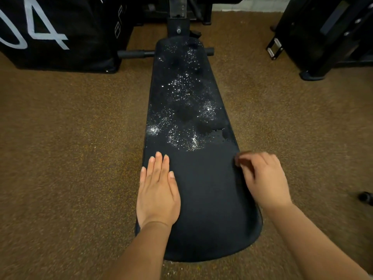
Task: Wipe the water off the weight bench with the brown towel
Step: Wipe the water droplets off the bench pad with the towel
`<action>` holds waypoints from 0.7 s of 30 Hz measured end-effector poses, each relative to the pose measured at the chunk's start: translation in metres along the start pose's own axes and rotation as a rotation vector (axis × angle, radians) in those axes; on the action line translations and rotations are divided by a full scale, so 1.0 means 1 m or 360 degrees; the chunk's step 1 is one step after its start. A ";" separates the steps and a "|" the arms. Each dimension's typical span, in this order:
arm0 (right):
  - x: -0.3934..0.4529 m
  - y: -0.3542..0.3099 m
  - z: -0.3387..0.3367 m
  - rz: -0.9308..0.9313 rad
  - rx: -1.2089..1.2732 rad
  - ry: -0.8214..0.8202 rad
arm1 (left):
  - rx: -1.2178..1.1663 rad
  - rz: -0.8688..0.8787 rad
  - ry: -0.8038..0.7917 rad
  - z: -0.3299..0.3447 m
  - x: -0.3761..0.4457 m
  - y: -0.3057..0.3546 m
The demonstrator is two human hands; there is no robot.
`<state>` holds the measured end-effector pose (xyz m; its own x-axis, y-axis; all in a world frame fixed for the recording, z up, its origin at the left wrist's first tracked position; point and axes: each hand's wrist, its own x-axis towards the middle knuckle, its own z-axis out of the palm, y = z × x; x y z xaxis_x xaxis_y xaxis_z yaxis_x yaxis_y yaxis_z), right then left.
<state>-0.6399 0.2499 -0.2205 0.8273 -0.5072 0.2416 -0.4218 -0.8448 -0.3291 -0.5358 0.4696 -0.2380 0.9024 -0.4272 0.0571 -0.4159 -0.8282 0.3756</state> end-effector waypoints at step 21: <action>-0.007 -0.122 0.040 0.0116 0.0504 -0.0254 | -0.0016 0.0009 -0.0022 0.003 0.001 -0.004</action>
<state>-0.5792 0.3634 -0.2187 0.8573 -0.5100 0.0701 -0.3665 -0.7003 -0.6126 -0.5331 0.4715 -0.2425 0.8983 -0.4368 0.0465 -0.4197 -0.8222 0.3846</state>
